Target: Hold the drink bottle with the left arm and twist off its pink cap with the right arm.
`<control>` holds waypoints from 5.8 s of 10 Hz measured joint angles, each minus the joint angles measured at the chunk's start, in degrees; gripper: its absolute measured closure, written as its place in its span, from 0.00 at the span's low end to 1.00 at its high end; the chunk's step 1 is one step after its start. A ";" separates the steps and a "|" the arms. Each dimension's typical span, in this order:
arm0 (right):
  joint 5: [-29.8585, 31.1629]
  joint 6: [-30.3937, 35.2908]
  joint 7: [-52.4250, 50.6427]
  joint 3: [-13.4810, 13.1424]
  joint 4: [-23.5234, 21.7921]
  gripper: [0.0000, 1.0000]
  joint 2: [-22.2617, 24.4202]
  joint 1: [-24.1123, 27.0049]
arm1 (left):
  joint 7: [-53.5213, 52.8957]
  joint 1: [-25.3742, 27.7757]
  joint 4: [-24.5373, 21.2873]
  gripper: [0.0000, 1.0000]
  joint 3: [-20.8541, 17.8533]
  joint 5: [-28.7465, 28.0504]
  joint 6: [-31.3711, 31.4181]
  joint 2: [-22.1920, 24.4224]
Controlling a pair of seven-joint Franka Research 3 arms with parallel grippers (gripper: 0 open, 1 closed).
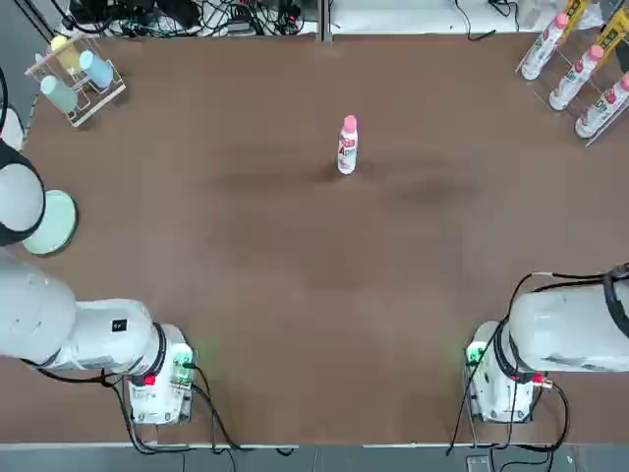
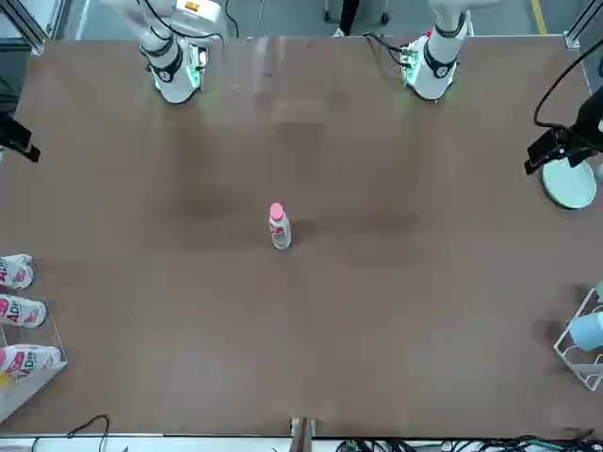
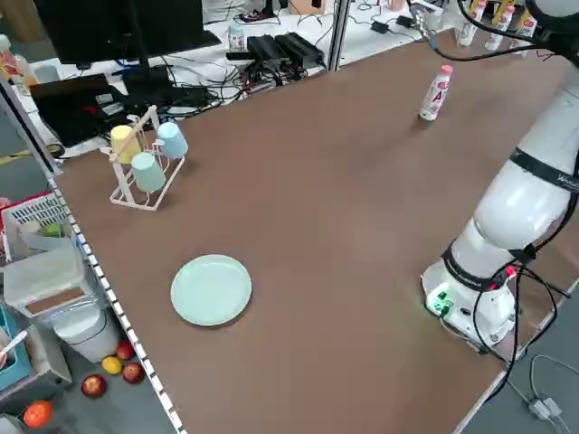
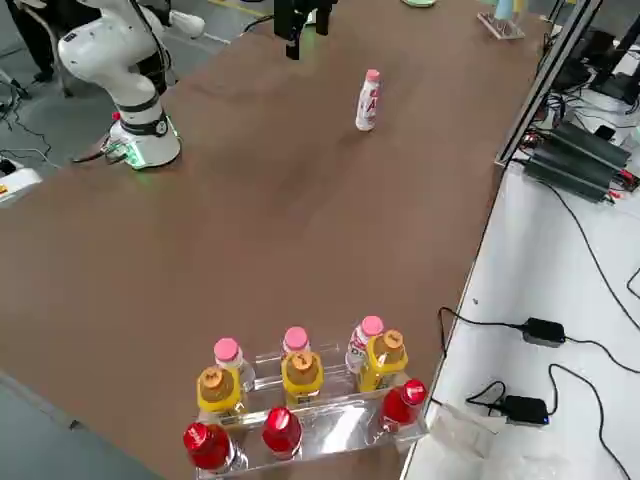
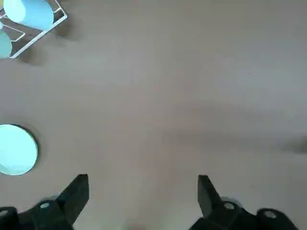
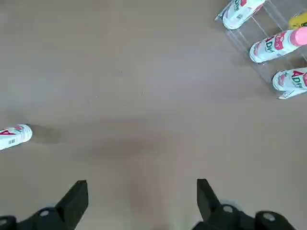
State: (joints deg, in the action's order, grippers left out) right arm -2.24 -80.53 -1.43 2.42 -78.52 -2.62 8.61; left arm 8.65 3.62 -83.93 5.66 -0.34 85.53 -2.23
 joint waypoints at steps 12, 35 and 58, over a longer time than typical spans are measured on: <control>0.09 2.27 -0.36 0.90 -0.68 0.00 -1.37 -3.52 | 33.82 -1.44 -0.93 0.00 2.70 11.05 -0.78 -3.42; 3.40 0.92 1.04 -0.01 -0.53 0.00 -5.25 -3.48 | 54.86 -24.05 -28.83 0.00 12.05 63.08 68.63 -23.46; 3.40 2.49 1.03 0.05 -0.69 0.00 -6.90 -3.87 | 46.68 -26.82 -22.22 0.00 19.87 72.39 81.32 -34.99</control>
State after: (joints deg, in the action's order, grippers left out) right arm 1.16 -78.04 -0.41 2.47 -79.21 -9.52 4.74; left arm 55.32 -23.20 -106.15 25.53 72.06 166.84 -37.22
